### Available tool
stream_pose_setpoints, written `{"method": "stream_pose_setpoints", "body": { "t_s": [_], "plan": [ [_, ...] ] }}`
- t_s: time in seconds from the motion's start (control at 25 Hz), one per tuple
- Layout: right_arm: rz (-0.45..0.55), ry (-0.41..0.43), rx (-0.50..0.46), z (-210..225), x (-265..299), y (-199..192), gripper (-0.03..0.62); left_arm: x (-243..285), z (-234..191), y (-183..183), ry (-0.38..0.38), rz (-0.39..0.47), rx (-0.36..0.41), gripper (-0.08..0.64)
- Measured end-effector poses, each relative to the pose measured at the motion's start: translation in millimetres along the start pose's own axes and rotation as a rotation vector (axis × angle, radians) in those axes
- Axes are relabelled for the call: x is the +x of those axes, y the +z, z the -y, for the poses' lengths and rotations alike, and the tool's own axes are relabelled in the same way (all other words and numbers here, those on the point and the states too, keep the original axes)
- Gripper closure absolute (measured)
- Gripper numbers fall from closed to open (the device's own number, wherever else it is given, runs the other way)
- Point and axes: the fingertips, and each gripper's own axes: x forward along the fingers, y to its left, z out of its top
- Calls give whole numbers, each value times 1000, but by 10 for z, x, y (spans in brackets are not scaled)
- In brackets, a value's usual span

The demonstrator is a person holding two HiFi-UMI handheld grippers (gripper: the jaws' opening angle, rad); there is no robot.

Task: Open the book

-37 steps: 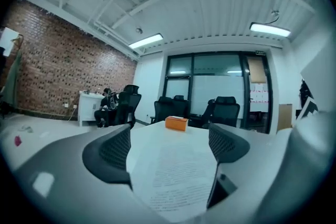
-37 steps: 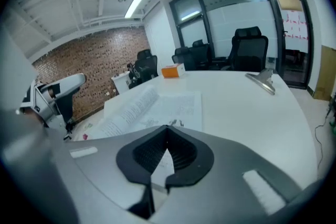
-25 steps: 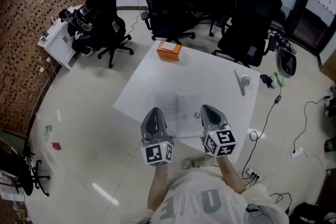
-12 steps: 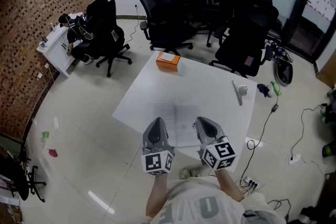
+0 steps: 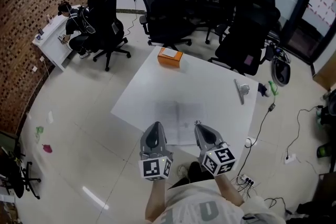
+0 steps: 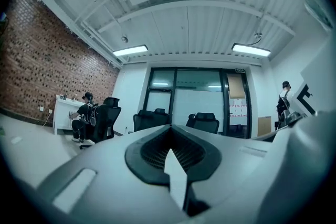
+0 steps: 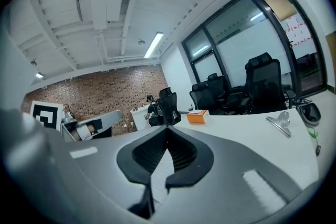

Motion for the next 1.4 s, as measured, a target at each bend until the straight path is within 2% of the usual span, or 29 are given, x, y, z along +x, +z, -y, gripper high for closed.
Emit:
{"method": "stream_pose_setpoints", "body": {
  "t_s": [0.16,0.32,0.48,0.6,0.8,0.88,1.0,1.2,1.4],
  "plan": [
    [-8,29,-35,-154,-12,0,589,-51,-1,-51,-10,-10,-47,541],
    [-2,51,-47,-199,-166,-11,589,-149,145,-101,-25,-22,-40,541],
    [14,12,-28,-120,-469,-41,589,-305,358,-79,-42,-38,-26,541],
    [27,14,-32,-222,-738,-68,589,-560,487,13,-43,-26,-10,541],
    [34,55,-33,-383,-1629,-317,589,-1259,1088,-141,-59,-49,-36,541],
    [39,61,-26,-392,-2086,-450,589,-1624,1431,-208,-85,-54,-24,541],
    [32,75,-8,-468,-2678,-663,589,-2218,1795,-244,-80,-48,-8,541],
    [53,126,-20,-853,-3409,-795,589,-3081,2122,-56,-52,-8,-13,541],
    [48,172,-7,-1109,-3829,-904,589,-3575,2344,4,-32,-16,4,541]
  ]
}}
